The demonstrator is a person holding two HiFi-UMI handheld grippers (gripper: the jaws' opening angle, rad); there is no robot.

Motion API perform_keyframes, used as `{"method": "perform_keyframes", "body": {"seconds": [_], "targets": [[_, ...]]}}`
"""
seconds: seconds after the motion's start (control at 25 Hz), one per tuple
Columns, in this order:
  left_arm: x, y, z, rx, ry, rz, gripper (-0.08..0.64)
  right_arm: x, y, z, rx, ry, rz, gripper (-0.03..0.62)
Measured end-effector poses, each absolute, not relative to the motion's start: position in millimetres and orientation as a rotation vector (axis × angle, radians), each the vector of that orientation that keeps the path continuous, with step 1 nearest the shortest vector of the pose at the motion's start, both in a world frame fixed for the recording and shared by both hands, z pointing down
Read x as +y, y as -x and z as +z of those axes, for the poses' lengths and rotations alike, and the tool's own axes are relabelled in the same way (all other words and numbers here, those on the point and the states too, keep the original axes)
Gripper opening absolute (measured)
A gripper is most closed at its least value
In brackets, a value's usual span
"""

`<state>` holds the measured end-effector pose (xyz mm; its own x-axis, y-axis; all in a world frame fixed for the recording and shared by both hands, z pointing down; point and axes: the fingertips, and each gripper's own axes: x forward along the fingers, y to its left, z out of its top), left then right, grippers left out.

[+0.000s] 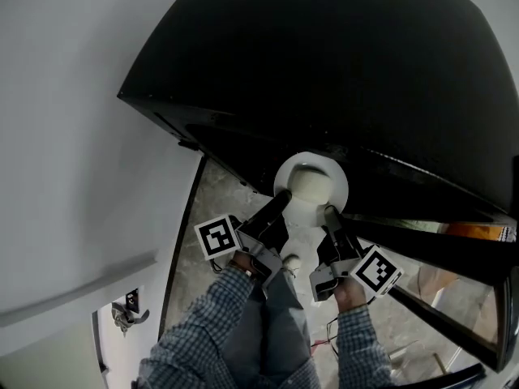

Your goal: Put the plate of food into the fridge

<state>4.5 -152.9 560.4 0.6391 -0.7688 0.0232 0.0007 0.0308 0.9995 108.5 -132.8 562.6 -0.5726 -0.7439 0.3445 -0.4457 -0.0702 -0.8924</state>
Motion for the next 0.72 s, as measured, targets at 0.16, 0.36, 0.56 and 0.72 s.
{"method": "perform_keyframes", "body": {"seconds": [0.16, 0.36, 0.56, 0.72], "targets": [[-163, -5, 570, -0.719, -1.417, -0.693, 0.057, -142, -111, 570, 1.929, 1.329, -1.671, 0.057], [-179, -8, 574, -0.742, -1.418, -0.708, 0.055, -156, -113, 575, 1.889, 1.35, -1.649, 0.057], [-184, -8, 580, -0.754, -1.41, -0.705, 0.055, -162, -113, 581, 1.854, 1.386, -1.645, 0.057], [-186, -10, 585, -0.754, -1.397, -0.703, 0.055, -162, -115, 588, 1.841, 1.426, -1.64, 0.057]]}}
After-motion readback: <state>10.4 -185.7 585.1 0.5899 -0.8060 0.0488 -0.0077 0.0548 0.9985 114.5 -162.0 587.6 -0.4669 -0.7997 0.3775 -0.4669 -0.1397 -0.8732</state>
